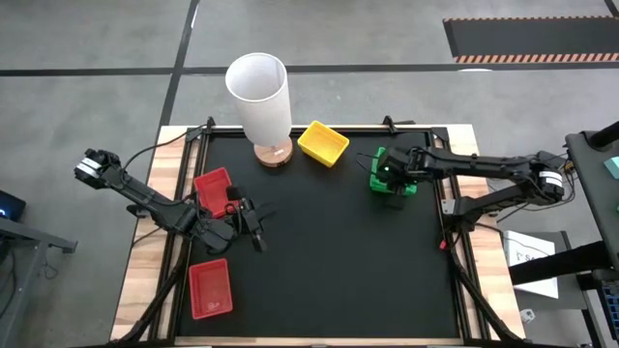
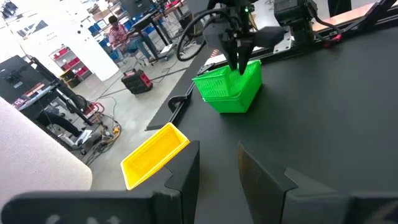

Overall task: Stack baskets by color
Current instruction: Stack the bottom green bin on the stacked green bins, then stack the bottom red bin on the stacked red bins

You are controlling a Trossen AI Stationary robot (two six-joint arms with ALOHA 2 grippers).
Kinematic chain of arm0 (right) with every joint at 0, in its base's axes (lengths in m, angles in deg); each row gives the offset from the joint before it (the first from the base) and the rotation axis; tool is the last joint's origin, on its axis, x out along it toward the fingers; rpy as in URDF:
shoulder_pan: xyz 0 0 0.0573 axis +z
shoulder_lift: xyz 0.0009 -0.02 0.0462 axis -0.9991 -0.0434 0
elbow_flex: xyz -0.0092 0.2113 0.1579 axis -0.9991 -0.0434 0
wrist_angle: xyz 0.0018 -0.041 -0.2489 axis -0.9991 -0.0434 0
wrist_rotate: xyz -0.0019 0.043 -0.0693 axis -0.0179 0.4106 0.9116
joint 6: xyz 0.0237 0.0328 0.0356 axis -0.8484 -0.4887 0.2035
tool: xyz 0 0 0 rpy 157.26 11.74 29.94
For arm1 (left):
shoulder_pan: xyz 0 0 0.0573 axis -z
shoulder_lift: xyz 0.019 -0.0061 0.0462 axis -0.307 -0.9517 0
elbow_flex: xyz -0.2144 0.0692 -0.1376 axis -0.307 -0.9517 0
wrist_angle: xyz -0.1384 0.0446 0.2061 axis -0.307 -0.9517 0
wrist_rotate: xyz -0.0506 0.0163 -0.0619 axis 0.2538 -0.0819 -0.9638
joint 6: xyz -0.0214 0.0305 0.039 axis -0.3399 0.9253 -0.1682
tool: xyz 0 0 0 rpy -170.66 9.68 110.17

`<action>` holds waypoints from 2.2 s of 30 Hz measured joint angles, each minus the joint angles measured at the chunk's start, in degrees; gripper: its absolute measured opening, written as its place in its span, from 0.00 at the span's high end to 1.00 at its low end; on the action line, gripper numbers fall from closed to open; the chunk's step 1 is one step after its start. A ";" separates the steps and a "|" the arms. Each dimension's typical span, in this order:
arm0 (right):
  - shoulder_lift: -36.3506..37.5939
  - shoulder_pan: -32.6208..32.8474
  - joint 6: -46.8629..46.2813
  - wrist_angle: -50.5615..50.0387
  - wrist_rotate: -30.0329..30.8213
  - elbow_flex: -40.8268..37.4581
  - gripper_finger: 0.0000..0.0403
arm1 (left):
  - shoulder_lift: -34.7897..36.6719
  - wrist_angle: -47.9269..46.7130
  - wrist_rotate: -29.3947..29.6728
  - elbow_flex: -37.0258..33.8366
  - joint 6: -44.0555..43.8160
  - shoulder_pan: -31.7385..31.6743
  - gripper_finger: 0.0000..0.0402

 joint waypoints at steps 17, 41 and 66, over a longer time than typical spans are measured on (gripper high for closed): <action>-0.39 0.00 1.30 0.04 0.35 10.89 0.90 | 0.00 -0.13 -0.02 0.00 0.04 0.00 0.77; -2.16 1.21 -2.00 10.80 0.03 3.75 0.98 | 0.00 -0.27 -0.02 -0.15 0.00 0.00 0.77; -1.86 31.64 -9.83 43.83 0.35 -3.46 0.98 | -0.01 -0.23 -0.02 -0.58 -0.46 0.00 0.77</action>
